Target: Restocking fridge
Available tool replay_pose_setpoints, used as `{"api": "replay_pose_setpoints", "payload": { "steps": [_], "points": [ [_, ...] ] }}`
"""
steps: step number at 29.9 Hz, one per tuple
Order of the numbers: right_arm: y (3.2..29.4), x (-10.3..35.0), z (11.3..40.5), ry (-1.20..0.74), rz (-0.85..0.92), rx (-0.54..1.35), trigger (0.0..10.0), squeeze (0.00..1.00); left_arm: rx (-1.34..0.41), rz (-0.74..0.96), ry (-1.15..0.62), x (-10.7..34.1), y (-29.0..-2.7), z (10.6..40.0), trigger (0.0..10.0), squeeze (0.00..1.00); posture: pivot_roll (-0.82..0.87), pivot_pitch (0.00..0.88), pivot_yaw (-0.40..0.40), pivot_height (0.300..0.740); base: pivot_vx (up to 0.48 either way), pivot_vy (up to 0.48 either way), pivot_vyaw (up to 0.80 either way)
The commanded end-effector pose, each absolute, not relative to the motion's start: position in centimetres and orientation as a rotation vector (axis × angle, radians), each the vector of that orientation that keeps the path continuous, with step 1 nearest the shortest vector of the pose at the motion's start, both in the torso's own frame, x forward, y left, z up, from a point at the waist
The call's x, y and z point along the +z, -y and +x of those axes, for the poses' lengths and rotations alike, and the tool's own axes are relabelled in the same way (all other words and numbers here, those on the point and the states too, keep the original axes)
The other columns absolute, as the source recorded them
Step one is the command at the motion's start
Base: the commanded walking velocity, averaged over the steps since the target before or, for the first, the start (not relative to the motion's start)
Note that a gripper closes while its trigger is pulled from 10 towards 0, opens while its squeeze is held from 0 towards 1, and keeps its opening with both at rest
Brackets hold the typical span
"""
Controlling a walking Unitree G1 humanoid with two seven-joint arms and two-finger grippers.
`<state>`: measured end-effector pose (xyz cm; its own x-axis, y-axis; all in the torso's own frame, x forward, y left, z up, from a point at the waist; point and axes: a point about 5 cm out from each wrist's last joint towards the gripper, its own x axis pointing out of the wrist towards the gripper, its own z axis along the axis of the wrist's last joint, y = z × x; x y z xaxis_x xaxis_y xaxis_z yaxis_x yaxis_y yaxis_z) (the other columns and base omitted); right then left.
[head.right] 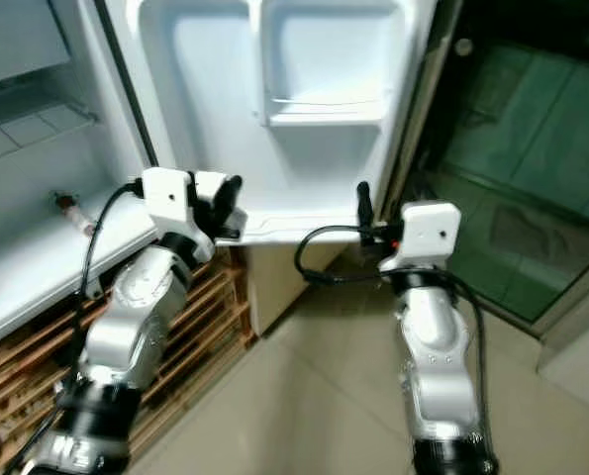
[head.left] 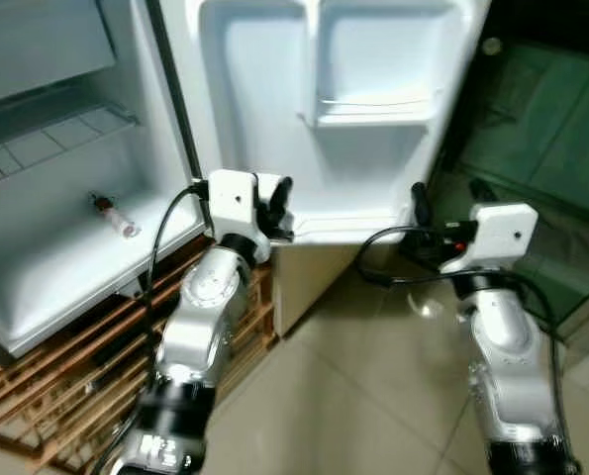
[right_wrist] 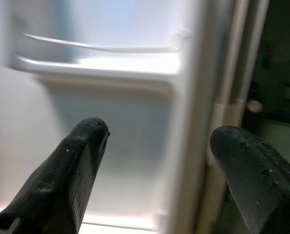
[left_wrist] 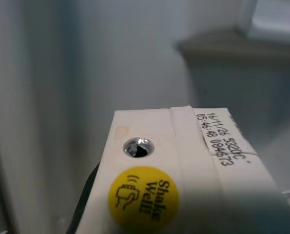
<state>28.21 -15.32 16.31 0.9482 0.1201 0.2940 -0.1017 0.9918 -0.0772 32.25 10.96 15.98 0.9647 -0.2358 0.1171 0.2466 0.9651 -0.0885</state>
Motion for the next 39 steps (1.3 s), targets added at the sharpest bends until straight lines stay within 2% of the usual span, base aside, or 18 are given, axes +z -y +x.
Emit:
{"api": "replay_pose_setpoints", "payload": {
  "steps": [1, 7, 20, 27, 39],
  "points": [
    [16.6, 16.1, 27.8, 0.29, -0.068, 0.072, 10.0, 0.0, -0.275, -0.098, 0.111, 16.3, -9.7, 32.3, 10.0, 0.0, -0.14, 0.0, 0.006, 0.74, 0.0, 0.0, 0.0],
    [16.8, 15.9, 27.3, 0.282, -0.07, 0.054, 10.0, 0.0, -0.299, -0.118, 0.137, 16.6, -9.6, 32.3, 10.0, 0.0, -0.14, 0.0, 0.006, 0.74, 0.049, 0.0, 0.0],
    [16.5, 15.8, 27.3, 0.274, -0.07, 0.076, 10.0, 0.0, -0.301, -0.133, 0.138, 16.7, -9.3, 32.4, 10.0, 0.0, -0.15, 0.0, 0.015, 0.74, 0.377, -0.291, 0.0],
    [16.3, 15.7, 27.3, 0.264, -0.067, 0.096, 10.0, 0.0, -0.248, -0.125, 0.13, 16.5, -10.0, 32.7, 10.0, 0.0, -0.15, 0.0, 0.015, 0.74, 0.436, 0.0, 0.0],
    [15.8, 15.6, 26.6, 0.211, -0.033, 0.195, 10.0, 0.0, -0.209, -0.111, 0.143, 17.5, -11.2, 33.5, 10.0, 0.0, -0.16, 0.012, 0.005, 0.74, 0.0, 0.0, 0.0]
  ]
}}
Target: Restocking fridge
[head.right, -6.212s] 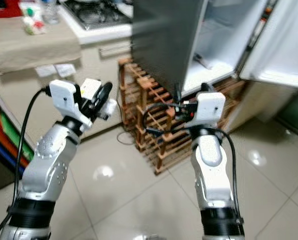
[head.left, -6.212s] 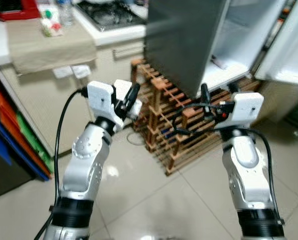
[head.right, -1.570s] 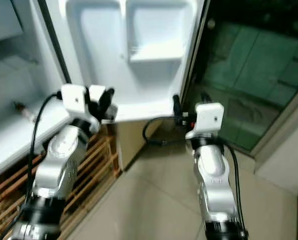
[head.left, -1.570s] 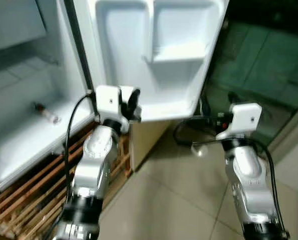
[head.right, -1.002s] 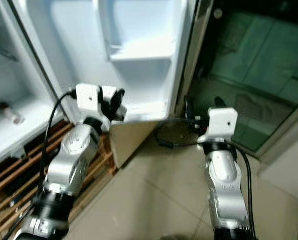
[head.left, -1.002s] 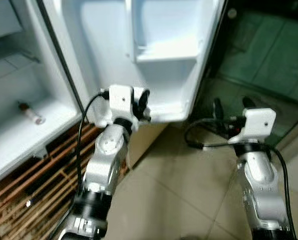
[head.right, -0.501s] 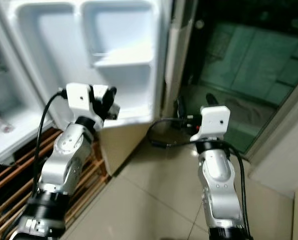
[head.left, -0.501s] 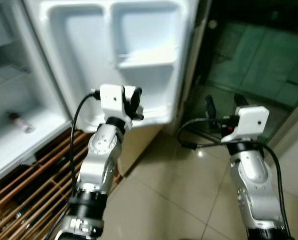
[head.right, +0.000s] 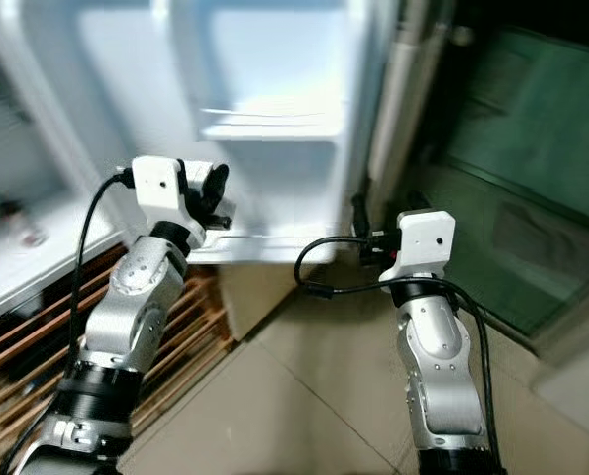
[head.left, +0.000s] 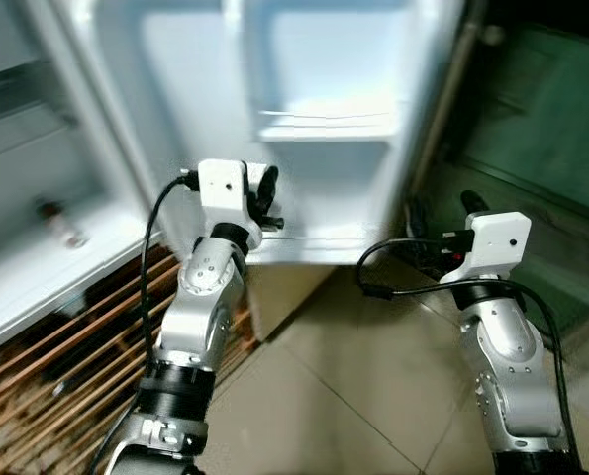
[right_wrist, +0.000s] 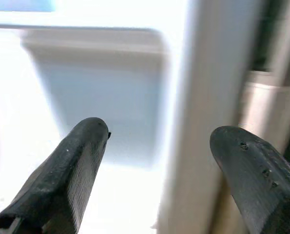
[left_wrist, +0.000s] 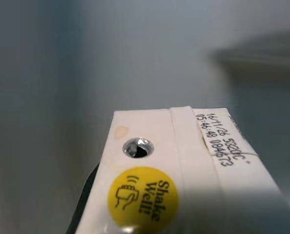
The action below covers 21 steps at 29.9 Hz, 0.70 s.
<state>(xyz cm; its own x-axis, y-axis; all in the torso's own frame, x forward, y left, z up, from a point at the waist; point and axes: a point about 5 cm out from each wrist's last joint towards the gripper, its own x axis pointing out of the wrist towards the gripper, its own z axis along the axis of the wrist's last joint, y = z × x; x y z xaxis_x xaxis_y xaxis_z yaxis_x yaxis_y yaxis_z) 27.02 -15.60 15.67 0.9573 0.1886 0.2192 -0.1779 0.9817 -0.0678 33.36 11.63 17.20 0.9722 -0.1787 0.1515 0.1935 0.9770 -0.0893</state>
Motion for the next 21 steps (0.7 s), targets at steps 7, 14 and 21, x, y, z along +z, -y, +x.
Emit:
{"api": "replay_pose_setpoints", "payload": {
  "steps": [7, 14, 21],
  "points": [
    [15.3, 15.3, 25.3, 0.16, -0.022, 0.266, 10.0, 0.0, -0.25, -0.111, 0.09, 16.4, -9.9, 34.0, 10.0, 0.0, -0.2, 0.047, -0.005, 0.74, 0.0, 0.0, 0.0],
    [17.8, 16.5, 24.4, 0.212, -0.078, 0.087, 10.0, 0.0, -0.349, -0.131, 0.185, 17.8, -9.7, 32.3, 10.0, 0.0, -0.22, 0.042, 0.016, 0.74, 0.0, 0.0, 0.0],
    [19.6, 15.9, 22.4, 0.197, -0.096, -0.047, 10.0, 0.0, -0.342, -0.056, 0.202, 17.9, -11.6, 28.7, 10.0, 0.0, -0.18, 0.028, 0.025, 0.74, 0.0, 0.0, 0.0]
  ]
}}
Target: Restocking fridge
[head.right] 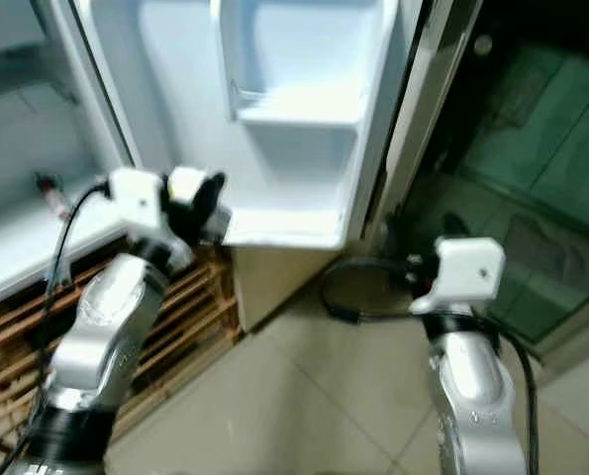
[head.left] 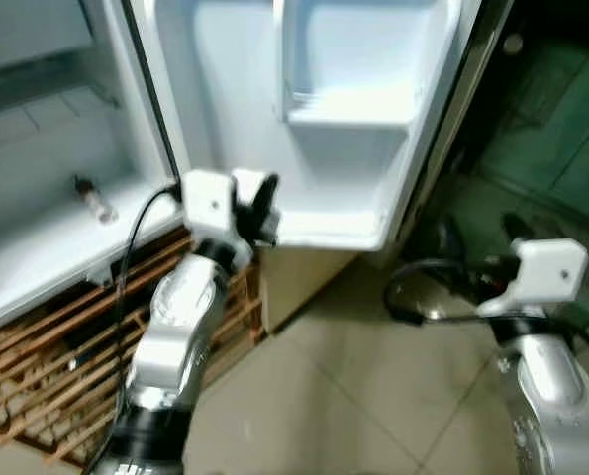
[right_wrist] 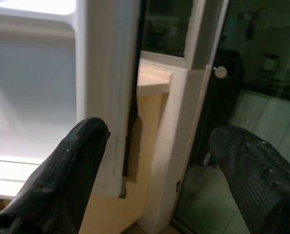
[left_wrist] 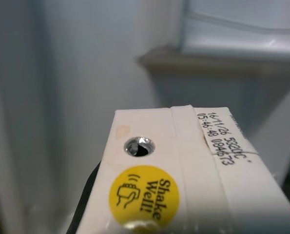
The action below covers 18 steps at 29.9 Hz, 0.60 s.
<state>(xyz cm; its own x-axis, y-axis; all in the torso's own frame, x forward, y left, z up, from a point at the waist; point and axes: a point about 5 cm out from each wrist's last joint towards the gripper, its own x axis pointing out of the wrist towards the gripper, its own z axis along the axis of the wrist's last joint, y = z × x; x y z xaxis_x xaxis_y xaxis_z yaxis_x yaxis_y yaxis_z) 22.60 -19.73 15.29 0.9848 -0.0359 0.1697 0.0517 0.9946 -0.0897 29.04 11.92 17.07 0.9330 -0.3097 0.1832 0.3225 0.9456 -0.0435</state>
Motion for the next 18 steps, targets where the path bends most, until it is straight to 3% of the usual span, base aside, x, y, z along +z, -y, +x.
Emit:
{"api": "replay_pose_setpoints", "payload": {
  "steps": [1, 8, 12, 18],
  "points": [
    [19.6, 15.7, 22.2, 0.189, -0.094, -0.05, 10.0, 0.0, -0.337, -0.035, 0.201, 17.8, -11.7, 28.4, 10.0, 0.0, -0.18, 0.023, 0.026, 0.74, 0.0, 0.0, 0.0],
    [19.9, 15.6, 20.1, 0.178, -0.064, -0.076, 10.0, 0.0, -0.27, 0.051, 0.151, 17.4, -13.4, 24.7, 10.0, 0.0, -0.16, 0.0, 0.023, 0.74, 0.0, 0.0, 0.0],
    [19.8, 15.2, 20.6, 0.17, -0.06, -0.075, 10.0, 0.0, -0.276, 0.046, 0.176, 17.7, -12.8, 25.4, 10.0, 0.0, -0.15, 0.0, 0.017, 0.74, 0.0, 0.0, 0.0],
    [19.2, 15.9, 21.6, 0.206, -0.071, -0.042, 10.0, 0.0, -0.315, 0.012, 0.238, 19.0, -11.7, 26.0, 10.0, 0.0, -0.16, 0.0, 0.022, 0.74, 0.355, -0.291, 0.0]
  ]
}}
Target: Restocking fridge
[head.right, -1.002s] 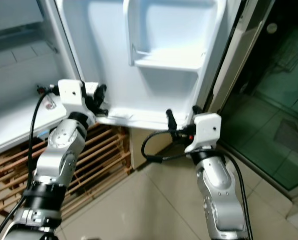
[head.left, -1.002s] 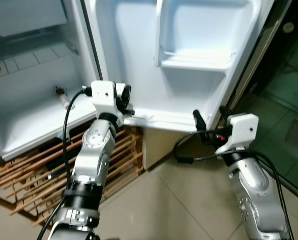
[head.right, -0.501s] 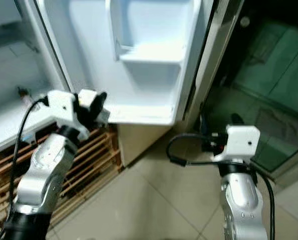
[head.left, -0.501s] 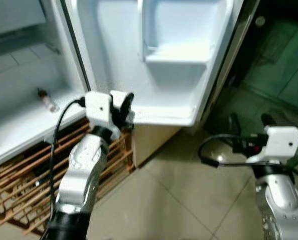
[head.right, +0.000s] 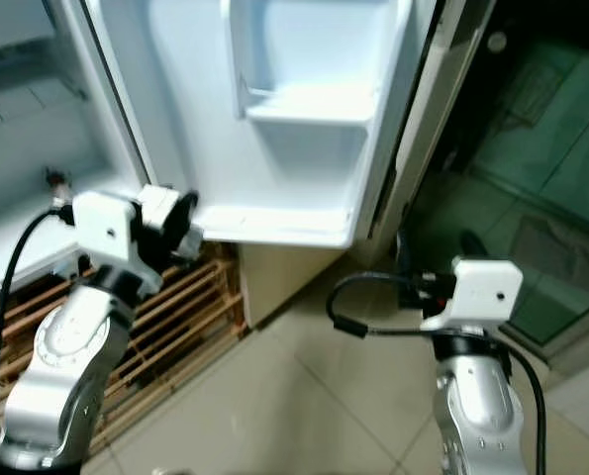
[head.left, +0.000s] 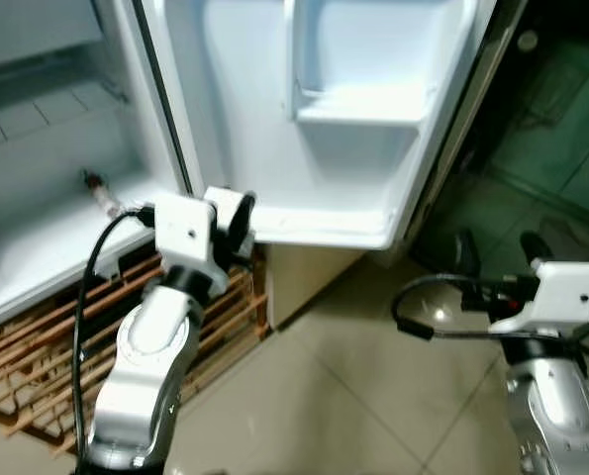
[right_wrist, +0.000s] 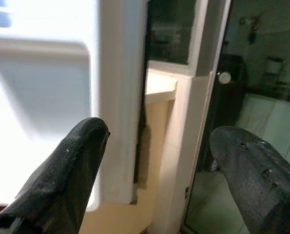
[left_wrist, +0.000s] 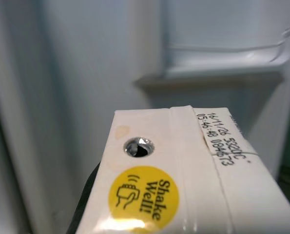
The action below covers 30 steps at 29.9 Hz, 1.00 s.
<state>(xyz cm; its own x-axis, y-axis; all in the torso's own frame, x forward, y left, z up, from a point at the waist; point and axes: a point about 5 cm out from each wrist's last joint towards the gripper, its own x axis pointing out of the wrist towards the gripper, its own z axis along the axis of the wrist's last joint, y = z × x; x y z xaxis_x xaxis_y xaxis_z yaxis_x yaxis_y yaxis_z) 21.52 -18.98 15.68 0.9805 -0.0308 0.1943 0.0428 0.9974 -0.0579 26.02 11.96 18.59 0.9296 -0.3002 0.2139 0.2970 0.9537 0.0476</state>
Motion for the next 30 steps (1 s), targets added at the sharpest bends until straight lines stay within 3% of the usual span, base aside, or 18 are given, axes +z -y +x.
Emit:
{"api": "replay_pose_setpoints", "payload": {
  "steps": [1, 14, 22, 30],
  "points": [
    [19.2, 15.9, 21.6, 0.206, -0.072, -0.041, 10.0, 0.0, -0.316, 0.009, 0.239, 19.1, -11.7, 26.0, 10.0, 0.0, -0.16, 0.0, 0.022, 0.74, 0.375, -0.296, 0.0],
    [18.7, 15.9, 22.2, 0.206, -0.074, -0.002, 10.0, 0.0, -0.315, -0.011, 0.22, 18.6, -11.5, 26.0, 10.0, 0.0, -0.16, 0.0, 0.005, 0.74, 0.39, -0.261, 0.0],
    [18.4, 16.0, 22.5, 0.203, -0.071, 0.032, 10.0, 0.0, -0.308, -0.005, 0.136, 17.3, -11.2, 27.0, 10.0, 0.0, -0.16, 0.0, 0.001, 0.74, 0.0, 0.0, 0.0],
    [17.6, 16.1, 22.1, 0.184, -0.06, 0.103, 10.0, 0.0, -0.302, -0.018, 0.051, 14.9, -10.0, 30.2, 10.0, 0.0, -0.2, 0.023, 0.005, 0.74, 0.0, 0.0, 0.0]
  ]
}}
